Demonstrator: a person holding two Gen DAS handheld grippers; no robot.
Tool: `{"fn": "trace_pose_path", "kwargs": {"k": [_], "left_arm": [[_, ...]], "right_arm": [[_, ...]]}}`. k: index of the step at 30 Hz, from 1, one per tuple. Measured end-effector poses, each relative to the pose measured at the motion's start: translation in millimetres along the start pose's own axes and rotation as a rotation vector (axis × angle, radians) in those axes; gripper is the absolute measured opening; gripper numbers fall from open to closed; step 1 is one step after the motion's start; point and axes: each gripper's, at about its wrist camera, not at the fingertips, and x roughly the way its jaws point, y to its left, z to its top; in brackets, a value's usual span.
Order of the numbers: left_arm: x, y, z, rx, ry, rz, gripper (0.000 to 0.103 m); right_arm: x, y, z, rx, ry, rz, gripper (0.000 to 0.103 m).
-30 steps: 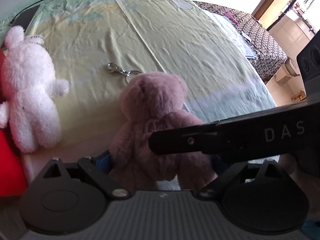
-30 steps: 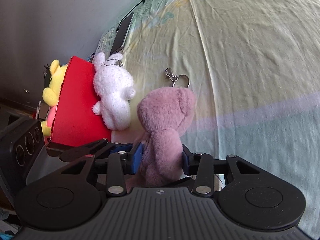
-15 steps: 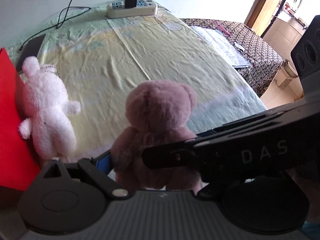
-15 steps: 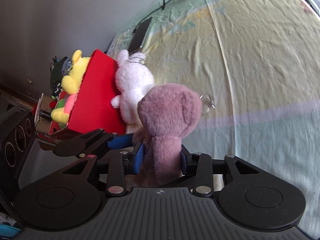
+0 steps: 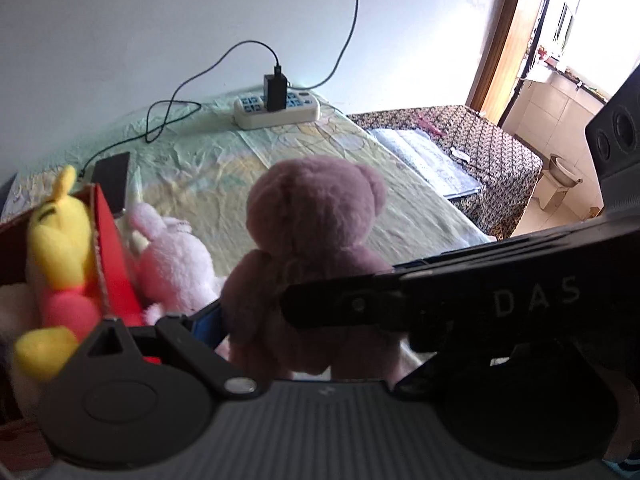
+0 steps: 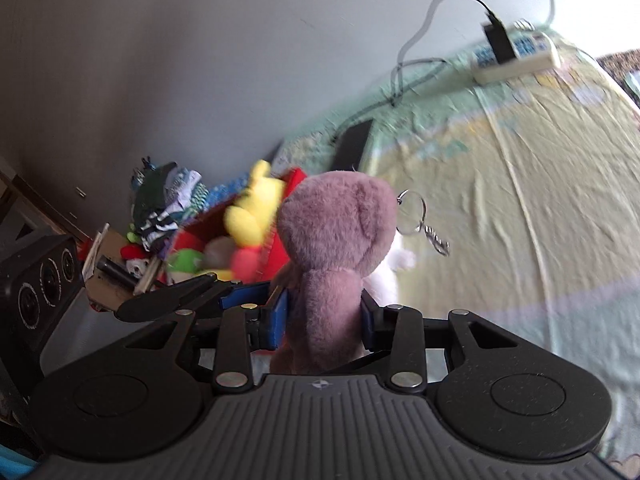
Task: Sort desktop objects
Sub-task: 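Carry the pink bear with both tools over the red box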
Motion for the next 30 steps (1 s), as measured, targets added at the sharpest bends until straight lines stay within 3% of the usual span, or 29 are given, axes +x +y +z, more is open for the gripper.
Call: {"fn": "trace_pose_path", "kwargs": {"k": [8,15,22,30], "left_arm": [[-70,62,-1,0.004,-0.121,0.043,0.094],[-112,122,-7,-0.003,-0.193,0.129,0.094],[-128,176,-19,-0.021,-0.186,0.209,0.094],[-98,224,-37,-0.082,-0.101,0.241,0.094]], "right_arm": [[29,74,9,-0.092,-0.079,0.055,0.039],[76,124,18,-0.132,-0.116,0.143,0.039],[127,154,14,-0.111,-0.1,0.196,0.039],[181,167,-2,-0.138,-0.022,0.124,0.039]]}}
